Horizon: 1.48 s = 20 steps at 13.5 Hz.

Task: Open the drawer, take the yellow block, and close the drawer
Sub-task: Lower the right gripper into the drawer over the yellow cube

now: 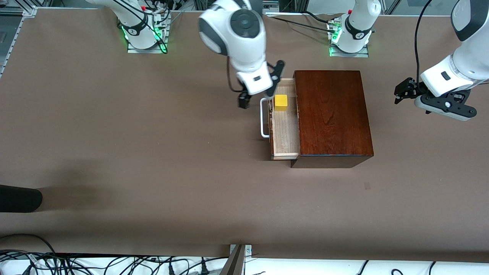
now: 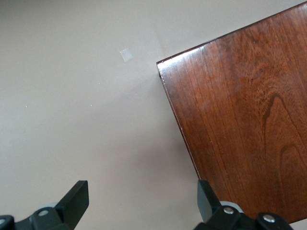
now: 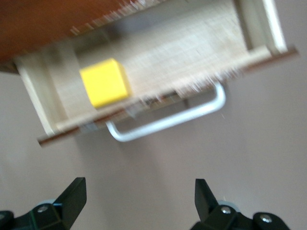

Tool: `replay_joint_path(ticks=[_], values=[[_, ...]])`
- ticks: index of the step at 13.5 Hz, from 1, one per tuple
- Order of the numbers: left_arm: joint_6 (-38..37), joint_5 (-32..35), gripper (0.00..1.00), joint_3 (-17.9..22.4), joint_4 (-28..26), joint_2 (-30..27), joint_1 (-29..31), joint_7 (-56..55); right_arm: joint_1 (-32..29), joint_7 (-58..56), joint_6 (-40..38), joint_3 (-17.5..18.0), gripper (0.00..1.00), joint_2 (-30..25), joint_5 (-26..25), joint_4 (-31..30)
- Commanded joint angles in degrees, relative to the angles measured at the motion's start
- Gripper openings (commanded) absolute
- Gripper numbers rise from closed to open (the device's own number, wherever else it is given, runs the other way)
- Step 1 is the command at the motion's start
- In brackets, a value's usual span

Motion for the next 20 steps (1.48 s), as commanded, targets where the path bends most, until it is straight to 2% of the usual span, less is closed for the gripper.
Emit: replay_joint_path(ticks=[1, 3, 4, 11, 20], values=[[0.04, -1.41, 1.00, -0.18, -0.89, -0.91, 0.47, 0.90, 2.97, -1.44, 0.72, -0.31, 1.00, 8.38, -1.12, 10.74], [-0.04, -1.41, 1.00, -0.18, 0.16, -0.03, 0.46, 0.90, 4.99, -3.63, 4.58, -0.48, 1.00, 10.06, -2.52, 11.02], [-0.04, -1.41, 1.00, -0.18, 1.04, 0.41, 0.46, 0.90, 5.35, -4.25, 4.95, -0.40, 1.00, 10.67, -4.10, 11.02], [-0.48, -1.41, 1.00, -0.70, 3.24, 2.17, 0.29, 0.82, 7.37, -4.87, 5.13, -0.49, 1.00, 13.66, -7.00, 10.93], [-0.48, -2.29, 1.00, -0.79, 3.33, 2.17, 0.20, 0.64, 7.46, -4.78, 9.87, -0.66, 1.00, 16.21, -7.80, 11.02]])
